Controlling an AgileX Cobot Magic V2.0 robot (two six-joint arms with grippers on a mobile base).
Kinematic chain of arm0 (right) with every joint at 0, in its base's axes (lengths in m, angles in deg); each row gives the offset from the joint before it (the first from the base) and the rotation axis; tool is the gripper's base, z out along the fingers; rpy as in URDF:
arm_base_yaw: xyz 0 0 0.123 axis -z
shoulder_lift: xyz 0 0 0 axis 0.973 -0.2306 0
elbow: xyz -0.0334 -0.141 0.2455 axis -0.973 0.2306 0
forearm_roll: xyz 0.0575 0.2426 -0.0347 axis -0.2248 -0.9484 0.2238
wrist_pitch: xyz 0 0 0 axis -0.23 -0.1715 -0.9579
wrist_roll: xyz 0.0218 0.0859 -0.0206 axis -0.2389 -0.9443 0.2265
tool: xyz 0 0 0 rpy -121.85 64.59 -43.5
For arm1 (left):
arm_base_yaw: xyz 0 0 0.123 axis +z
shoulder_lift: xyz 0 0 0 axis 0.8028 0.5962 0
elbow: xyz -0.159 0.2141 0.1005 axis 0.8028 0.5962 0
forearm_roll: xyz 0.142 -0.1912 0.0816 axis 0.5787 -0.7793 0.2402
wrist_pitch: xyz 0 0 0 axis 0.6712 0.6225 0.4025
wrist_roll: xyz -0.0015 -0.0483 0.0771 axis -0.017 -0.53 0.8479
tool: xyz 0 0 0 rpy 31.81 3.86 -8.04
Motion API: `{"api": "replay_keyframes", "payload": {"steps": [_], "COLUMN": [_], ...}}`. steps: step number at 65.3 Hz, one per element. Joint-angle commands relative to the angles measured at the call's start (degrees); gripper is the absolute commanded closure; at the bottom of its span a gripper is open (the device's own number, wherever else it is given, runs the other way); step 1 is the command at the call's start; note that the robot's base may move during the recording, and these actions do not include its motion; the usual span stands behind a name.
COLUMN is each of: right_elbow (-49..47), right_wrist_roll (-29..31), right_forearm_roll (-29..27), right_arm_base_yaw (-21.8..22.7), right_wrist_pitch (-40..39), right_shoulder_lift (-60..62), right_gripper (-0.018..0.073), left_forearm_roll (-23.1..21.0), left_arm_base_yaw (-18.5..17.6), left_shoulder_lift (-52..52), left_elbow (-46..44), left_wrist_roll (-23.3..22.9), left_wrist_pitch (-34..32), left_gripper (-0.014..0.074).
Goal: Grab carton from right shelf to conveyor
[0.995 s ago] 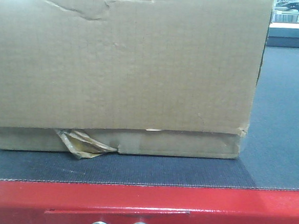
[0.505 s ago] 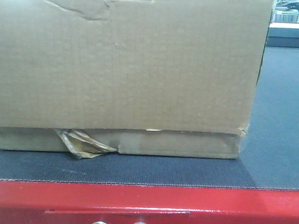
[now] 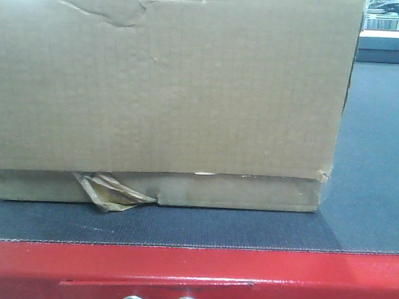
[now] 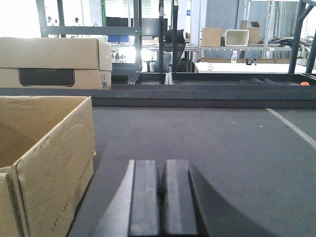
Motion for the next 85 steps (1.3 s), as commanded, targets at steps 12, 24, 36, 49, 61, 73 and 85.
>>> {"api": "replay_keyframes", "payload": {"steps": [12,24,36,49,61,73,85], "right_elbow": [0.5,4.9,14.2,23.8,25.9,25.9,25.9], "right_wrist_roll": [0.0,12.6,17.0,17.0,17.0,17.0,17.2], "right_forearm_roll": [0.6,-10.1,-17.2,-18.1,-18.1,-18.1,-18.1], "right_arm_base_yaw": [1.4,7.5,13.3,14.4,14.1,11.3,9.9], "right_wrist_pitch": [-1.9,-4.9,-16.1,-25.3,-24.9,-23.8,-22.7], "right_shoulder_lift": [0.3,0.4,0.4,0.4,3.1,3.1,3.1], "right_gripper": [0.0632,0.0632,0.0632,0.0632,0.0632,0.0632,0.0632], "left_forearm_roll": [-0.3,-0.3,-0.3,-0.3,-0.3,-0.3,-0.3], "left_arm_base_yaw": [0.2,0.2,0.2,0.2,0.2,0.2,0.2], "left_shoulder_lift": [-0.3,-0.3,-0.3,-0.3,-0.3,-0.3,-0.3], "left_elbow": [-0.1,-0.1,-0.1,-0.1,-0.1,-0.1,-0.1], "left_wrist_roll": [0.0,0.0,0.0,0.0,0.0,0.0,0.0], "left_wrist_pitch": [-1.4,-1.4,-1.4,-1.4,-1.4,-1.4,-1.4], "left_gripper": [0.0582,0.0582,0.0582,0.0582,0.0582,0.0582,0.0582]}}
